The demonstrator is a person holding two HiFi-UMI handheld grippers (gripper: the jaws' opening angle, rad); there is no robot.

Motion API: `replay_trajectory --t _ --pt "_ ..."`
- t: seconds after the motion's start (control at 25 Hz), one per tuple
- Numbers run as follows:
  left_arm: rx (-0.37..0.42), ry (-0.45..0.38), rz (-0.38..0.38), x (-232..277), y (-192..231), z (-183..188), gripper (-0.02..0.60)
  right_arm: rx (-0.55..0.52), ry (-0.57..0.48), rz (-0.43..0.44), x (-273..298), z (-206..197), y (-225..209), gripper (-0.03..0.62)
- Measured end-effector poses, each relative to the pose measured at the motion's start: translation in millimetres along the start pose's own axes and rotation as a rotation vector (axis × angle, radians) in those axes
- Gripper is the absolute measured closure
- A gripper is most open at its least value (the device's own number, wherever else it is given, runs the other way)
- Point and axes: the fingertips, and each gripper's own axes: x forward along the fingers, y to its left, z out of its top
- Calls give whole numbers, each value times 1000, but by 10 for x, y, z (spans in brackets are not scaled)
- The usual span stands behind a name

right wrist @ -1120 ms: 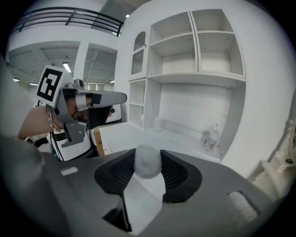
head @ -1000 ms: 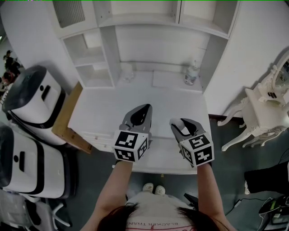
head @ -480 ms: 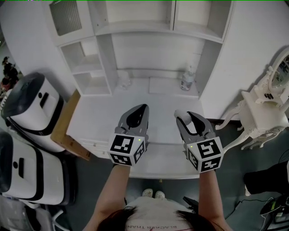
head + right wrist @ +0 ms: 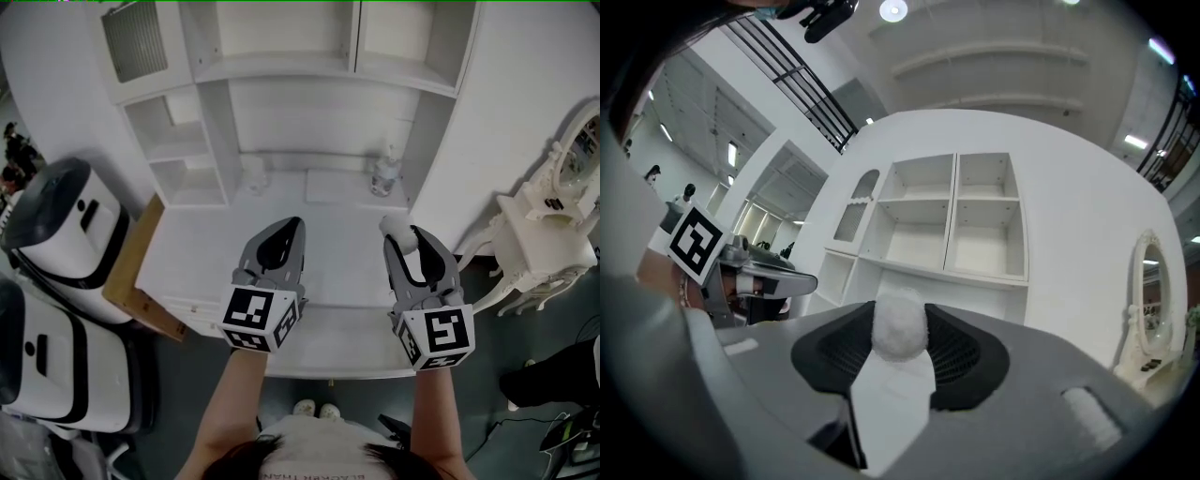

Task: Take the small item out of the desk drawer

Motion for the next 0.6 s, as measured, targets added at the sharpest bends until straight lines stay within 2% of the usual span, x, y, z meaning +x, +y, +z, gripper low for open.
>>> replay_trajectory --t 0.2,0.6 --pt "51 -30 27 -45 27 114 583 -18 -54 -45 -71 107 -96 431" --pt "104 -68 80 -135 107 280 583 -17 -71 -89 -148 152 -237 431"
